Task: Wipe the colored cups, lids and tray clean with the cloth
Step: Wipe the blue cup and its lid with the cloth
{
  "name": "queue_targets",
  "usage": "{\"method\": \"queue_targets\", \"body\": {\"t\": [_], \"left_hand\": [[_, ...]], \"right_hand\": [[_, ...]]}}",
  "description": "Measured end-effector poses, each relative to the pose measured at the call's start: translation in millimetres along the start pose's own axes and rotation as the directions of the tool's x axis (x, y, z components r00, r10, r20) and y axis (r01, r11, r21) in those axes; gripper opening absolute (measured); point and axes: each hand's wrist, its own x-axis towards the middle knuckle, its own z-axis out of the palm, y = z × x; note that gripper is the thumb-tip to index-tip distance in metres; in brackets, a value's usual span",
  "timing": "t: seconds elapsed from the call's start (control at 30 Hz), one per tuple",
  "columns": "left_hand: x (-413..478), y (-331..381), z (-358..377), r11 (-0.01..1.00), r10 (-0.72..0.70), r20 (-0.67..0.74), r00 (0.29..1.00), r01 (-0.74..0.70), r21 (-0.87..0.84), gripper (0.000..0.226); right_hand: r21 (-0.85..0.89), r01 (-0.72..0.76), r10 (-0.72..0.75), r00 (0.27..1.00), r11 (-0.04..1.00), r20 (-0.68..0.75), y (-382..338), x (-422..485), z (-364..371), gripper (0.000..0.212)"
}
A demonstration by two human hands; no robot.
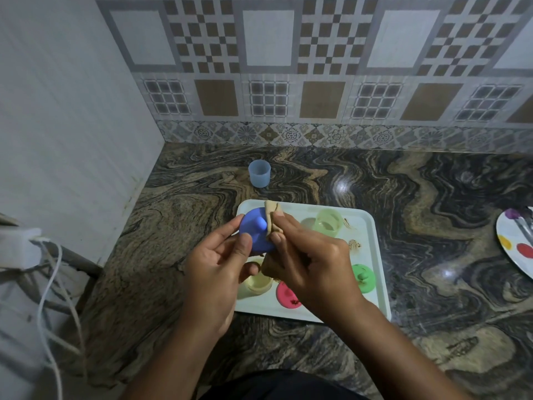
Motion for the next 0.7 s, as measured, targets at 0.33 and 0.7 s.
{"method": "queue_targets", "body": {"t": [0.33,0.7], "left_hand": [[-5,-5,0,0.995,0.026,0.223,0.974,-0.047,0.088,0.064],[3,1,-10,0.999,0.017,0.083,0.996,-0.021,0.049,0.030]], "right_hand": [[0.154,-0.343,0.346,0.938,0.927,0.010,6,9,4,0.024],[-0.013,-0.163,0.162,0.986,0.987,-0.045,-1,7,3,0.024]]}}
